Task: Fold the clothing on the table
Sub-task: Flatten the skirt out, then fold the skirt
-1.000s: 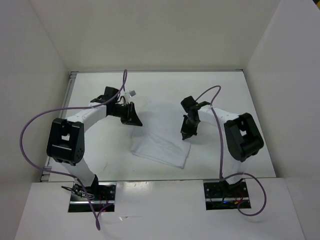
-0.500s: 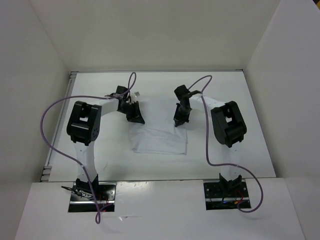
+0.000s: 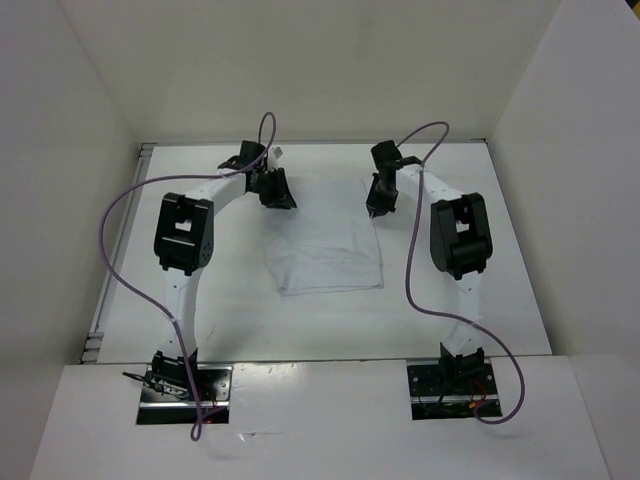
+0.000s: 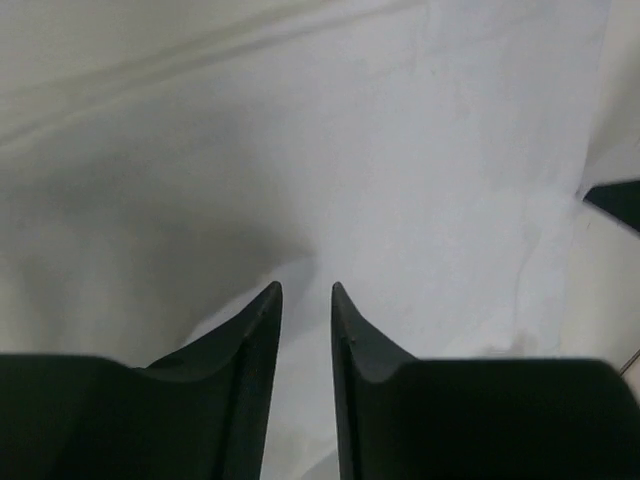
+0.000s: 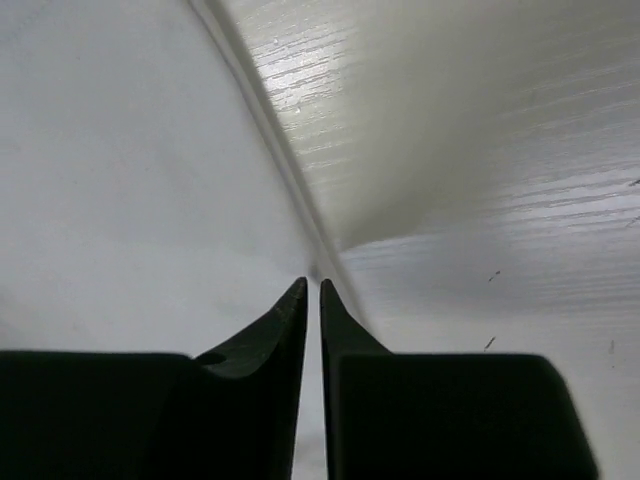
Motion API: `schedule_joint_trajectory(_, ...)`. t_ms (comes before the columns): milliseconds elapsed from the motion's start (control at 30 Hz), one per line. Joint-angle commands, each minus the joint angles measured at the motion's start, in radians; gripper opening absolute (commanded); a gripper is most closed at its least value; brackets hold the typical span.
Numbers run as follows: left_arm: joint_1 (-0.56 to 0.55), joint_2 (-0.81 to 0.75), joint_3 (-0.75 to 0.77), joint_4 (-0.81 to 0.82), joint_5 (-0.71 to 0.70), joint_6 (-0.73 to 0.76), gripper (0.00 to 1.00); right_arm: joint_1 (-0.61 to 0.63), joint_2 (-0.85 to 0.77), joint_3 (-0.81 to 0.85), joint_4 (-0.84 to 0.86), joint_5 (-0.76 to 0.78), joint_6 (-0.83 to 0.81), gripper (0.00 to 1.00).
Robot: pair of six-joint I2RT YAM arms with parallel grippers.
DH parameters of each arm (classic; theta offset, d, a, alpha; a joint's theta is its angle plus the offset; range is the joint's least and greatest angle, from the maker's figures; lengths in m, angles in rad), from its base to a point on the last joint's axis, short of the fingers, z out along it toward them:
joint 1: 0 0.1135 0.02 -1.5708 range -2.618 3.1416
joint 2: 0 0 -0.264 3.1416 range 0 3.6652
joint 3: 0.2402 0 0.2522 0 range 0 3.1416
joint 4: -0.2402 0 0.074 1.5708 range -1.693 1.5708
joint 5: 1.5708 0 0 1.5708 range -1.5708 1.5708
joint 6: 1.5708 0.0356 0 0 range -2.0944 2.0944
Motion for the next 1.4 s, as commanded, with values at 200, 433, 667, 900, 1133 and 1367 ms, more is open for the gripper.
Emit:
schedule_joint_trajectory(200,0.014,-0.585,-0.48,0.009,-0.107,-0.008,0.47,-0.008,-0.326,-0.127,-0.067,0.067,-0.098,0.39)
schedule_joint_trajectory(433,-0.032,-0.808,-0.769,-0.003,-0.119,-0.082,0.47,-0.019,-0.421,-0.247,-0.076,0.067,-0.098,0.39)
schedule_joint_trajectory(667,-0.062,-0.782,-0.877,-0.014,-0.138,-0.094,0.47,-0.03,-0.44,-0.279,-0.094,0.085,-0.107,0.39)
schedule_joint_trajectory(900,-0.099,-0.713,-0.9,0.017,-0.126,-0.114,0.47,-0.03,-0.44,-0.308,-0.104,0.096,-0.107,0.39)
schedule_joint_trajectory(1133,-0.148,-0.693,-0.92,0.017,-0.112,-0.123,0.47,-0.039,-0.467,-0.339,-0.114,0.123,-0.107,0.39)
schedule_joint_trajectory(1367,-0.188,-0.684,-0.964,-0.003,-0.115,-0.123,0.47,-0.039,-0.486,-0.357,-0.124,0.113,-0.107,0.39)
